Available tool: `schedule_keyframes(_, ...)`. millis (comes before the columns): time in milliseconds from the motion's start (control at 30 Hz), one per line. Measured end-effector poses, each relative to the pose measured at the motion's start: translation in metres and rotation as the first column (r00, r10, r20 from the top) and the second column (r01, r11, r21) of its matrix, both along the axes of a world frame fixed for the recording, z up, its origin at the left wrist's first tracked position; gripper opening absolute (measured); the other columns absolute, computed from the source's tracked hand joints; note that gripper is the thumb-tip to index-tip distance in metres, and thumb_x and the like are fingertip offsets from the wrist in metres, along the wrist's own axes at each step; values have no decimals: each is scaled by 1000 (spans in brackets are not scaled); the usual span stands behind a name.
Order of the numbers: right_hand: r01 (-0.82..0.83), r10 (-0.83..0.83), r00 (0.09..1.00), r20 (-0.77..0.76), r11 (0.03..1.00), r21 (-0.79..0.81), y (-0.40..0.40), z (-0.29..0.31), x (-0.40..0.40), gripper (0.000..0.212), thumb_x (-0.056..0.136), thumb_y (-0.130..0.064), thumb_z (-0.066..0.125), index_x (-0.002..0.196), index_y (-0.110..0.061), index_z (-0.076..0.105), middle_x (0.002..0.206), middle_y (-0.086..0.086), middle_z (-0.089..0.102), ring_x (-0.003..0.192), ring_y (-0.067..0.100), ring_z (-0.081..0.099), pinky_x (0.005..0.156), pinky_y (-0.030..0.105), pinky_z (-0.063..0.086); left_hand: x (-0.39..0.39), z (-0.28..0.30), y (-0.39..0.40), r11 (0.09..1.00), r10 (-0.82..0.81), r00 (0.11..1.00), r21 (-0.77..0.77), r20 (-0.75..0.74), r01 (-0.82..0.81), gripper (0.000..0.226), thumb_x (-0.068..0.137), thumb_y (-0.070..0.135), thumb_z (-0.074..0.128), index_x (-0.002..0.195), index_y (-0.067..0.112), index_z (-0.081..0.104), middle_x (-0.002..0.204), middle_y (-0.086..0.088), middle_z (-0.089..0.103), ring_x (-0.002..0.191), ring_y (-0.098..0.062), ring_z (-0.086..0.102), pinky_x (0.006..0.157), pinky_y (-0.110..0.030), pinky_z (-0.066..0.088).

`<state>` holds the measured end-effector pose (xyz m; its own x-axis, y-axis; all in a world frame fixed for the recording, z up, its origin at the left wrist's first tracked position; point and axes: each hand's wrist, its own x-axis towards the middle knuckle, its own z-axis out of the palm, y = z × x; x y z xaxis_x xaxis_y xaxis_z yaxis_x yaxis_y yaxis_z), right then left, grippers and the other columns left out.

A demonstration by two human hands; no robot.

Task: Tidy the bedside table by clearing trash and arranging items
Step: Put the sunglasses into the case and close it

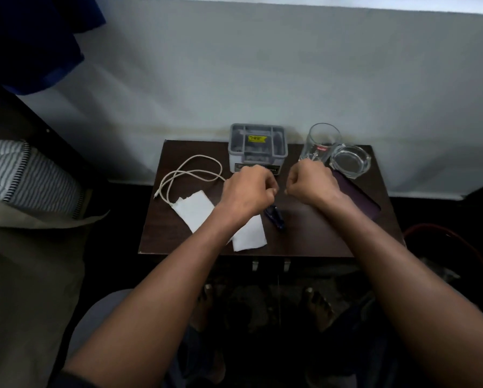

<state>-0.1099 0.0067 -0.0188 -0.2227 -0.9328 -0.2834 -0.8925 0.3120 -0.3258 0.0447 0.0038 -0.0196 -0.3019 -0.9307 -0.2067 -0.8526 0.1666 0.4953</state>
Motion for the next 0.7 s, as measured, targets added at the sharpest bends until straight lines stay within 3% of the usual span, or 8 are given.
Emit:
schedule_keyframes(133,57,-58,997,-43,998,-7,-4,10,-24,13,82,-14,77,96,-15,77,112,16,75,108,38,70,80,37,54,-43,4,3,998,-45,999,-52,12,45,20,95,32,68,111,34,78,114,-1,79,113,-30,72,85,-39,53)
schedule_keyframes(267,208,-212,968,-132,977,-46,2,16,-80,30,81,-14,79,110,-9,73,117,19,73,113,40,69,82,38,53,-71,-2,3,997,-68,998,-24,-4,68,14,94,29,69,102,33,80,110,2,79,111,-28,72,88,-40,56)
schedule_keyframes(367,266,-253,955,-152,961,70,14,7,-115,56,76,-20,90,124,-6,66,124,19,71,117,40,68,86,39,53,-87,-10,6,994,-109,994,16,4,109,12,94,34,70,101,34,80,111,2,80,112,-28,72,92,-42,58)
schedule_keyframes(500,260,-252,965,-70,950,175,22,-9,-130,87,71,-21,94,143,-4,48,131,19,68,120,41,66,96,44,58,-96,-21,7,991,-134,991,16,32,133,11,93,36,71,102,36,78,112,1,79,112,-29,71,89,-42,56)
schedule_keyframes(600,210,-203,977,-60,958,193,23,-18,-130,85,72,-17,91,142,-4,45,131,22,68,123,43,65,99,46,58,-99,-27,6,992,-123,992,24,30,122,15,93,39,72,107,36,73,115,2,78,116,-29,70,91,-43,55)
schedule_keyframes(700,166,-156,985,-75,976,142,20,-23,-129,50,78,-10,77,124,-9,57,124,20,69,118,42,66,95,44,58,-104,-33,9,990,-121,992,74,26,119,28,93,40,73,119,32,67,120,1,76,119,-30,68,93,-44,54)
